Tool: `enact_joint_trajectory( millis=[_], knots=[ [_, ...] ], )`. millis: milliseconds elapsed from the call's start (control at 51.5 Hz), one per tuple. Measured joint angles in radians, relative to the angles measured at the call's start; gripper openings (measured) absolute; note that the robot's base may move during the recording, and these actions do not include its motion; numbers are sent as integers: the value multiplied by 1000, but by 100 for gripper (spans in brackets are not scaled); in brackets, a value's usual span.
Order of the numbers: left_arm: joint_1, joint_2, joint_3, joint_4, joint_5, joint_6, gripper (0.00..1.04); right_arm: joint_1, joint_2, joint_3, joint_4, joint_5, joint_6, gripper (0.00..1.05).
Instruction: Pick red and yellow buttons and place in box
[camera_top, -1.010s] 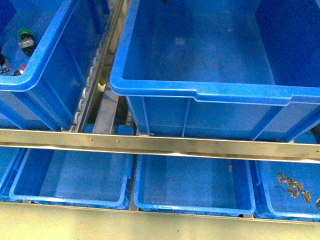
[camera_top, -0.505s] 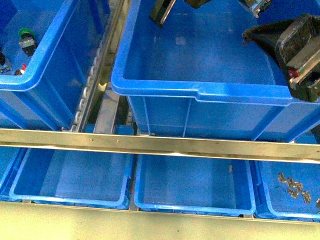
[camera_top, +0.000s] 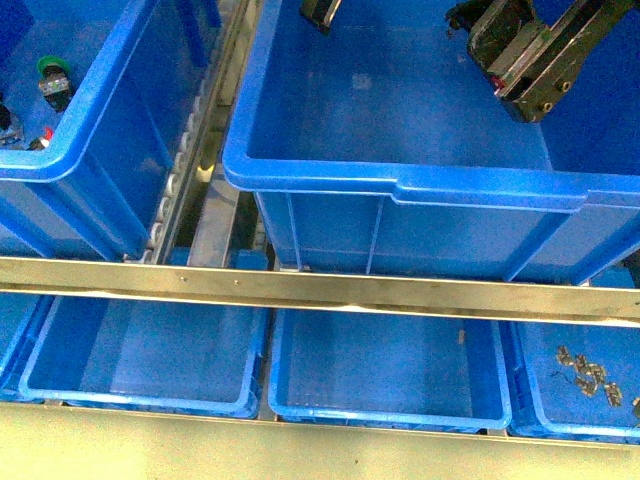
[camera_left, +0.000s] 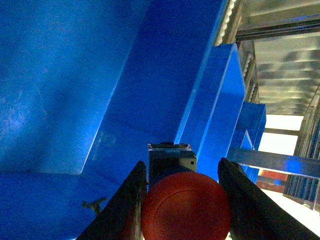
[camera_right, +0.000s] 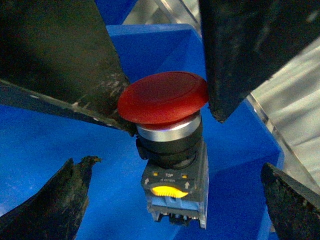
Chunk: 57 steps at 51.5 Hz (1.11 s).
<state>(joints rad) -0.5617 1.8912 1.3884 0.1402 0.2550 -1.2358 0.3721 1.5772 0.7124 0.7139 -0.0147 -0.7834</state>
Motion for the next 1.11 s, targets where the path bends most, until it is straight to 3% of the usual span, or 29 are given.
enact_joint_trajectory(
  millis=[408,660,854,1029,1107],
  knots=[
    [-1,0,3,-3,-5,-2,34,0,58,35,6,10,-29,98],
    [-1,0,6,-3,-13,-2,34,-10,65,35,2,11,-47,66],
    [0,0,10,-4,-16,-9,34,-25,69,37,21,26,-44,30],
    [-1,0,13,-10,-19,-7,35,-27,70,37,22,27,-44,27],
    [-2,0,14,-3,-28,14,51,-27,70,36,22,23,-32,27]
  ],
)
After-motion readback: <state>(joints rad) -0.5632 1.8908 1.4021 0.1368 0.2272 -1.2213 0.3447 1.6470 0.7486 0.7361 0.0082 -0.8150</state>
